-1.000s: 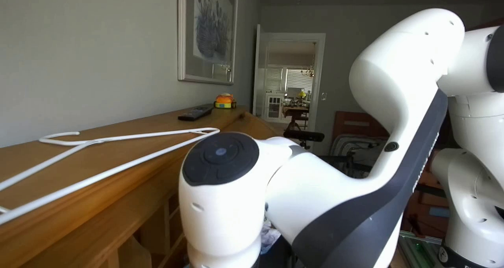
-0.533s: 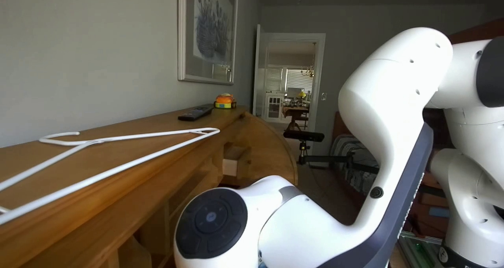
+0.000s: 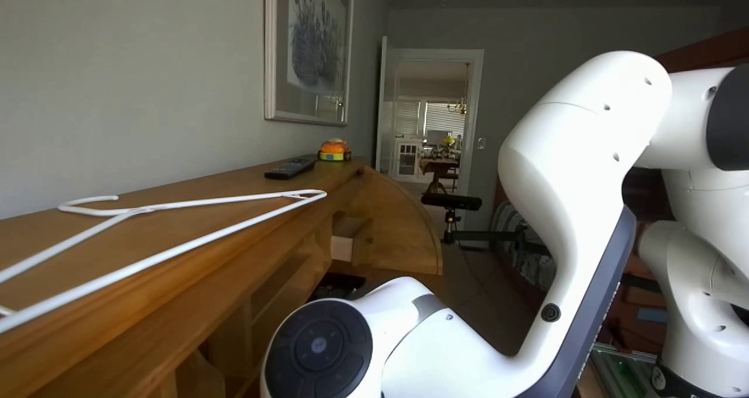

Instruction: Fold the blue cloth

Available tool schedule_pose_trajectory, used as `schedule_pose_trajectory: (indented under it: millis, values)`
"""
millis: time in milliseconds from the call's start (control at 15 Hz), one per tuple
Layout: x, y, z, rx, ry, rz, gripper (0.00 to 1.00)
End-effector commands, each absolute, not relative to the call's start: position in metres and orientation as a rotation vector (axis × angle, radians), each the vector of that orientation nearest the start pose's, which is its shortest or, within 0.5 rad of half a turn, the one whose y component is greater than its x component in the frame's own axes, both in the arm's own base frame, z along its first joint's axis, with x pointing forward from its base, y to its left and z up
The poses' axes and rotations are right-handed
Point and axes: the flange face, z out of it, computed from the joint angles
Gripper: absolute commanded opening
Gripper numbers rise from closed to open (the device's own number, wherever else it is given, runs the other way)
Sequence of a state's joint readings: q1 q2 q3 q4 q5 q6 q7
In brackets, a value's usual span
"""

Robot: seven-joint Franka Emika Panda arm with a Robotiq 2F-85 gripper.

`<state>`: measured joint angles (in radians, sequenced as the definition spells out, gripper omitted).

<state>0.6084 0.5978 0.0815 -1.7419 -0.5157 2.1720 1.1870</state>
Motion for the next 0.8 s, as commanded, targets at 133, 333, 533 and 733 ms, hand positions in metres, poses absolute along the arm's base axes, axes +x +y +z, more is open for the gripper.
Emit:
schedule_pose_trajectory:
  millis: [133,333,533,733]
  values:
    - [0.532,0.405,0.218,-3.427,0.321,-0.539,1.0]
    - [0.536,0.405,0.21,-3.435,0.303,-0.564,1.0]
    - [0.539,0.411,0.203,-3.433,0.29,-0.59,1.0]
    - [0.542,0.42,0.199,-3.418,0.28,-0.613,1.0]
